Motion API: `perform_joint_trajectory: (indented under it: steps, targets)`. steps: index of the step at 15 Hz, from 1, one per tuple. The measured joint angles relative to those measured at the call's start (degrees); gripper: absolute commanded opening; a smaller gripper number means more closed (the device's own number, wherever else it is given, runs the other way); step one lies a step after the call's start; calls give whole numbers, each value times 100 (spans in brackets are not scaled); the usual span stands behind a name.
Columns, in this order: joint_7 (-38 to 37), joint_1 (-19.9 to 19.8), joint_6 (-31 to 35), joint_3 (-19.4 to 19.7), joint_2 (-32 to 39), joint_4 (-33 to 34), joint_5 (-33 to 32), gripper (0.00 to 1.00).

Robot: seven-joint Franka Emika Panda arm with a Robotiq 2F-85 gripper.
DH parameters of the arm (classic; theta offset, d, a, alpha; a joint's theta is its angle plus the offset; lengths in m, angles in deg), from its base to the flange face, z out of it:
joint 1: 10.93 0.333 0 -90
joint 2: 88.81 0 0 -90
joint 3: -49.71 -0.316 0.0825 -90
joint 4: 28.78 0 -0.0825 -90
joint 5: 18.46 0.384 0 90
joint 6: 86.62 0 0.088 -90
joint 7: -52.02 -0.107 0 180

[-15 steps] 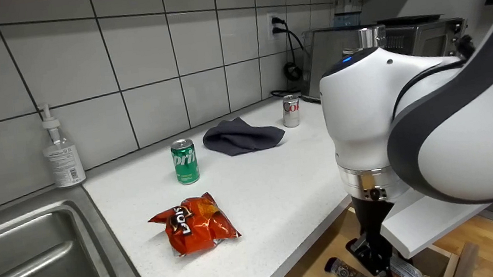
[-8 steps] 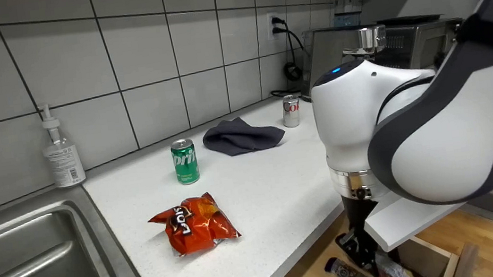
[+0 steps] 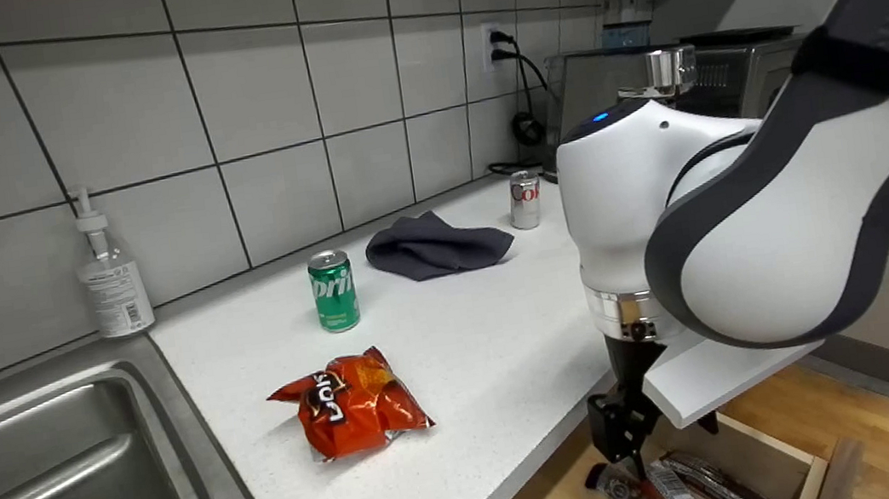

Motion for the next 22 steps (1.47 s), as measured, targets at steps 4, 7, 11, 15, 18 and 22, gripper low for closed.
perform_joint_trajectory:
  steps: [4, 7, 11, 15, 18, 22]
  targets:
    - [593, -135, 1, 6, -65, -10, 137, 100]
    - [1290, -225, -42, -12, -123, -70, 412, 100]
    - [2294, -366, -510, -99, -322, -215, 823, 100]
    - [2743, -427, -1326, -114, -587, -324, 942, 100]
    - [2774, -430, -1829, -115, -743, -358, 942, 100]
    - [2774, -430, -2180, -148, -863, -435, 942, 100]
